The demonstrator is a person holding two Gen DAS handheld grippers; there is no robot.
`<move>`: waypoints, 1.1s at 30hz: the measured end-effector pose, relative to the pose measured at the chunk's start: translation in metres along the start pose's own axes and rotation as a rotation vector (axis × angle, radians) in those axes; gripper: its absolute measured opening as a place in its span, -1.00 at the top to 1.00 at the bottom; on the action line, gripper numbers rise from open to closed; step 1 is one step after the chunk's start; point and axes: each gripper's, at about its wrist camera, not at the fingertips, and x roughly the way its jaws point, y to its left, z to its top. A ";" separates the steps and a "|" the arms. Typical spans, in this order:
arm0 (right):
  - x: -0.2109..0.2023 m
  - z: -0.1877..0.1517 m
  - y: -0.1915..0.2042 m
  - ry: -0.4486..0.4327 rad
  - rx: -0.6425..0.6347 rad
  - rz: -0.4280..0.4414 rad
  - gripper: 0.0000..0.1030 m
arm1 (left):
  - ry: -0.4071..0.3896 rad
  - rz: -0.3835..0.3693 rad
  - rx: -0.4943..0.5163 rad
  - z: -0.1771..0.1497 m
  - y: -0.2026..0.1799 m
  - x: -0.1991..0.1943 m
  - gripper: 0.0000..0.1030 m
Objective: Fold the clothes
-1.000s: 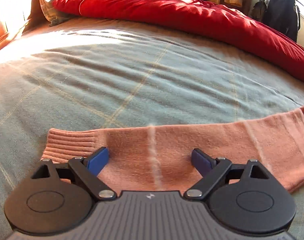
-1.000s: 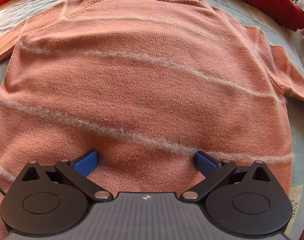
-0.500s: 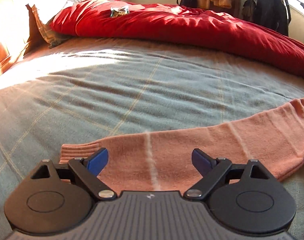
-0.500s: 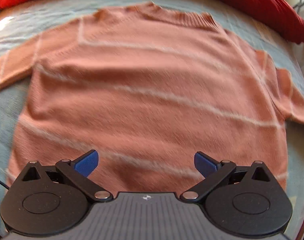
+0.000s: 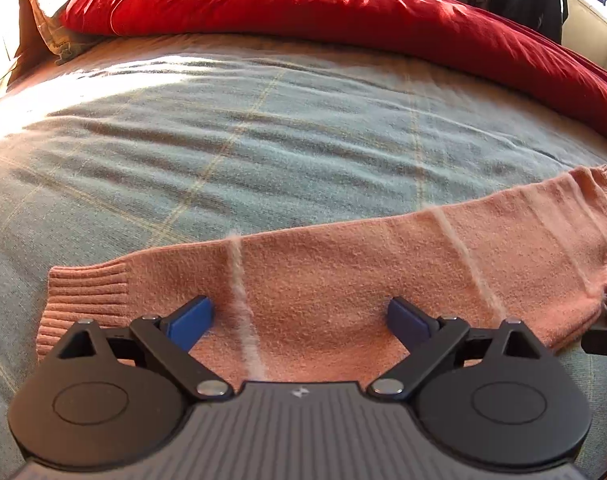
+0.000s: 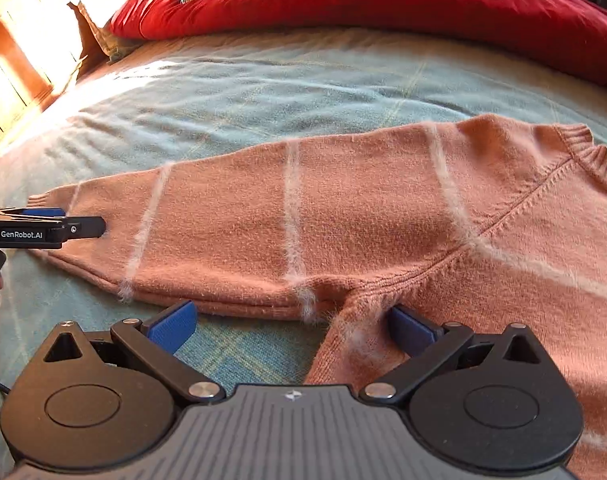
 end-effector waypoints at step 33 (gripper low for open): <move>-0.187 -0.164 -0.136 0.127 -0.068 -0.081 -1.00 | -0.086 -0.182 0.284 -0.051 -0.157 -0.113 -0.84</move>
